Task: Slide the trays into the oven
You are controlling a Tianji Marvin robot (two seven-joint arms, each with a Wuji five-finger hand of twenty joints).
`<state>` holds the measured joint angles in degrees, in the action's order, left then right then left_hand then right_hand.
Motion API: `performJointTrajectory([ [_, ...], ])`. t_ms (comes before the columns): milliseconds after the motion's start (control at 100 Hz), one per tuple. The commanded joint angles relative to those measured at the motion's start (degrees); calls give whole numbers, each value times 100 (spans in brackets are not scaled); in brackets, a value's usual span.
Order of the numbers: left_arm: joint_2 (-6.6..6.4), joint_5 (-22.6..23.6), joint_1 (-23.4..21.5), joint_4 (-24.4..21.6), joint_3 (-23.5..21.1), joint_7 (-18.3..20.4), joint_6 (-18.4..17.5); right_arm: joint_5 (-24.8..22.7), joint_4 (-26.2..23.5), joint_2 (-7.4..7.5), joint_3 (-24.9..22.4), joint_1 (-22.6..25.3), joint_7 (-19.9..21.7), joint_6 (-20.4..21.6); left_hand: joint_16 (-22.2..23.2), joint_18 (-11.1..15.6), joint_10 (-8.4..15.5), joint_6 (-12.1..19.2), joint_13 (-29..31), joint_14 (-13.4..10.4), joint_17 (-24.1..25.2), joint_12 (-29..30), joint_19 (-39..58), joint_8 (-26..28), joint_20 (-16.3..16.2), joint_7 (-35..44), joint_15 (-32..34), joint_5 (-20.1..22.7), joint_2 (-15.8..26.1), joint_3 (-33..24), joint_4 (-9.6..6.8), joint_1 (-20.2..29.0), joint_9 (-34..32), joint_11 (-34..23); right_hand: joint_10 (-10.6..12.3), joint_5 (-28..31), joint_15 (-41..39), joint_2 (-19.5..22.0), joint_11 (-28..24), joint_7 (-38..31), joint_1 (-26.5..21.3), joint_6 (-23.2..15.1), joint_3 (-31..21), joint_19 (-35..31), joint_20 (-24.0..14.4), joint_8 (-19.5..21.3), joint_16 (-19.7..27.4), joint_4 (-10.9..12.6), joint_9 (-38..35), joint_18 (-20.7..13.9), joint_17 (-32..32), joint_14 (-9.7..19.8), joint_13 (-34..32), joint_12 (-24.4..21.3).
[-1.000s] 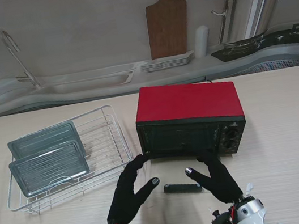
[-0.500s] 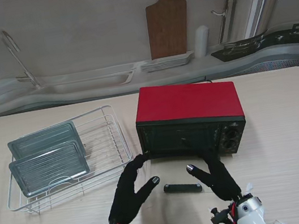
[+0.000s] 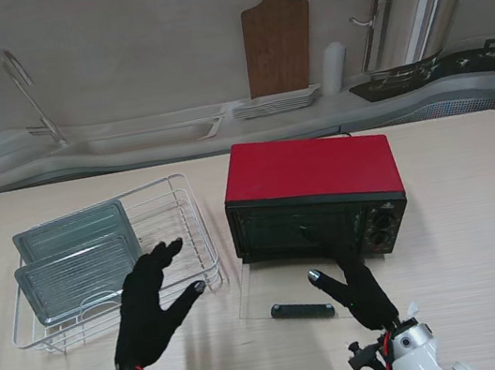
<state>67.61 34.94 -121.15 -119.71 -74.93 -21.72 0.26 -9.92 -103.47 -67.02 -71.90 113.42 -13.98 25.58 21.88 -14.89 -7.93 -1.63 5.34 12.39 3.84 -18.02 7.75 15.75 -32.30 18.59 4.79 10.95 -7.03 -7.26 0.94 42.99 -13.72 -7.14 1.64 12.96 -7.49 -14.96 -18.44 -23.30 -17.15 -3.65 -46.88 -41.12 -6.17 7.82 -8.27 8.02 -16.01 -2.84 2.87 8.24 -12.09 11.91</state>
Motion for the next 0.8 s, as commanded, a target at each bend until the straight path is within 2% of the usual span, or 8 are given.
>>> performJointTrajectory([
  [0,-56,-11,-99,-170,-182,121,110,11,-29,-52,20,34,66,-2,103,-33,90,-51,83,-11,-11,-118,202,113,-183,91,65,32,-76,-215,-153,107,-81,-104,287,-165,94,-53,80,-105,156,-153,-53,164,112,-105,87,-224,36,-212,43,383,283,-66],
  [70,-65,36,-190,-287,-452,243,227,22,-28,-52,15,34,71,0,119,-37,90,-74,92,-4,-24,-143,219,154,-232,128,76,56,-81,-276,-142,78,-107,-142,281,-162,100,-47,79,-115,161,-147,-51,159,112,-112,89,-228,51,-216,42,379,288,-64],
  [110,-65,52,-218,-324,-589,293,284,29,-27,-50,12,35,79,2,186,-54,92,-88,218,64,-60,-200,191,298,-401,158,134,75,-143,-557,-57,-66,-134,-165,276,-166,102,-49,74,-119,157,-142,-55,156,113,-118,91,-230,51,-218,42,374,289,-61],
  [280,-59,56,-235,-383,-1142,515,571,52,-22,-53,4,29,83,3,264,-82,29,-144,240,93,-127,-254,226,448,-474,334,237,114,-163,-647,-53,-101,-157,-262,272,-165,106,-47,63,-136,154,-128,-55,148,115,-135,94,-236,61,-228,40,365,283,-54],
  [530,-80,99,-15,-224,-1858,948,969,90,-15,-57,0,8,87,-39,381,-118,37,-201,328,116,-281,-400,331,687,-605,565,402,51,-215,-779,-45,-126,-187,-454,262,-151,103,-64,38,-178,119,-100,-102,128,113,-152,92,-229,68,-239,38,360,283,-43],
  [790,-150,175,192,-53,-2343,1490,1310,127,-24,-54,-1,9,113,-68,451,-122,79,-175,328,100,-390,-456,447,714,-742,564,496,-72,-368,-947,-46,-62,-125,-546,259,-146,107,-72,23,-211,106,-80,-118,117,113,-164,95,-234,77,-238,38,357,285,-37],
])
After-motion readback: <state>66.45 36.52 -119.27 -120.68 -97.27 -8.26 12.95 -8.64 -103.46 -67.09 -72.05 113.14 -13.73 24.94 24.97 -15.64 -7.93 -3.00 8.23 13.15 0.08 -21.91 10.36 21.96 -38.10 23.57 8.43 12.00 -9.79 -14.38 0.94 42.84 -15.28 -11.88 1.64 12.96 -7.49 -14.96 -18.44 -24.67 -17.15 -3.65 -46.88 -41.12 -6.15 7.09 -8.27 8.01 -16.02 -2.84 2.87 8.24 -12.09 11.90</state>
